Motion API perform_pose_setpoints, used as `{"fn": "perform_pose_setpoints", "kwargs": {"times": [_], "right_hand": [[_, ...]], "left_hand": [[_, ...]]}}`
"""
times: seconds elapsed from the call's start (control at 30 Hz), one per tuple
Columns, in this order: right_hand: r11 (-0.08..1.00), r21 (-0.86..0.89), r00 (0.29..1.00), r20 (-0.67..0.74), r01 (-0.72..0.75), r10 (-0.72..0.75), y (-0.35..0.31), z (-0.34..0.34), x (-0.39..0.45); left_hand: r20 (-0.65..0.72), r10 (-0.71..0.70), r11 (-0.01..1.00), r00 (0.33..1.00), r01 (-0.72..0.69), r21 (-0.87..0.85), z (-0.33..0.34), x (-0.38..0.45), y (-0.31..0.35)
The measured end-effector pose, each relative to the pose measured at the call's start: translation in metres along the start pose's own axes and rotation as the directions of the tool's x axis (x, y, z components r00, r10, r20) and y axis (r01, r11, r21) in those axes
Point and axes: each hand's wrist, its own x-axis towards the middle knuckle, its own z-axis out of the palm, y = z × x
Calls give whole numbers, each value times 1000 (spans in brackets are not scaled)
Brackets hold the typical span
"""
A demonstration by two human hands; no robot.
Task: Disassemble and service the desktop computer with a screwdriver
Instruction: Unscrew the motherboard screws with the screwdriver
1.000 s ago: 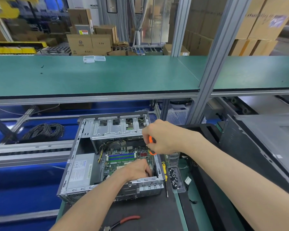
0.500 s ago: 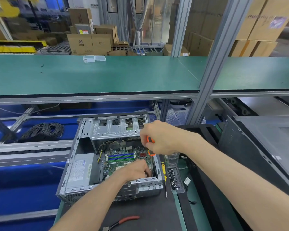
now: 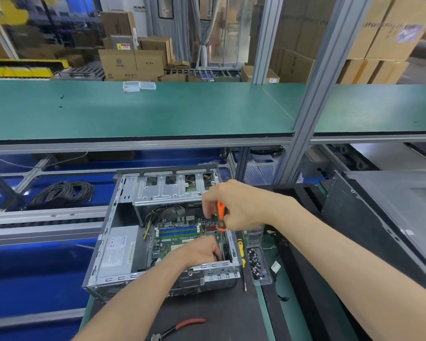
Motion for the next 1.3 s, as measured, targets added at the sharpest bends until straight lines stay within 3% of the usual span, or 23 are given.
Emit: {"fn": "perform_pose_setpoints", "kwargs": {"times": [0.07, 0.17, 0.4, 0.43, 0.6, 0.8, 0.83, 0.97, 1.0, 1.17, 1.3], "right_hand": [[997, -63, 997, -68, -44, 40, -1, 2, 0], [929, -301, 958, -249, -214, 140, 1, 8, 5], [1000, -24, 999, -41, 13, -14, 5, 6, 5], [1000, -6, 998, -62, 17, -17, 5, 6, 4], [944, -279, 957, -275, -175, 96, 6, 13, 8], [999, 38, 999, -36, -4, 6, 8, 3, 5], [999, 52, 999, -47, -3, 6, 9, 3, 4], [929, -298, 953, -269, -221, 140, 13, 11, 8], [917, -319, 947, -288, -238, 145, 13, 11, 9], [988, -140, 986, -158, -67, 45, 15, 8, 10], [1000, 0, 997, -73, -11, 11, 15, 3, 3]], "left_hand": [[0, -7, 1000, 1000, 7, 7, 0, 1, 0], [4, -22, 1000, 1000, 22, -14, 1, 1, -2], [28, -26, 1000, 999, 26, -7, -1, -4, 1], [29, -32, 999, 999, 32, -5, -1, -4, 2], [29, -54, 998, 998, 55, -35, -2, -6, 6], [33, -32, 999, 999, 33, -33, -3, -9, 9], [34, -35, 999, 999, 36, -32, -3, -9, 9], [27, -36, 999, 999, 36, -27, -3, -9, 11], [29, -43, 999, 999, 44, -24, -3, -9, 11], [27, -29, 1000, 999, 29, -6, -3, -11, 13], [30, -30, 1000, 999, 30, 6, -3, -10, 12]]}}
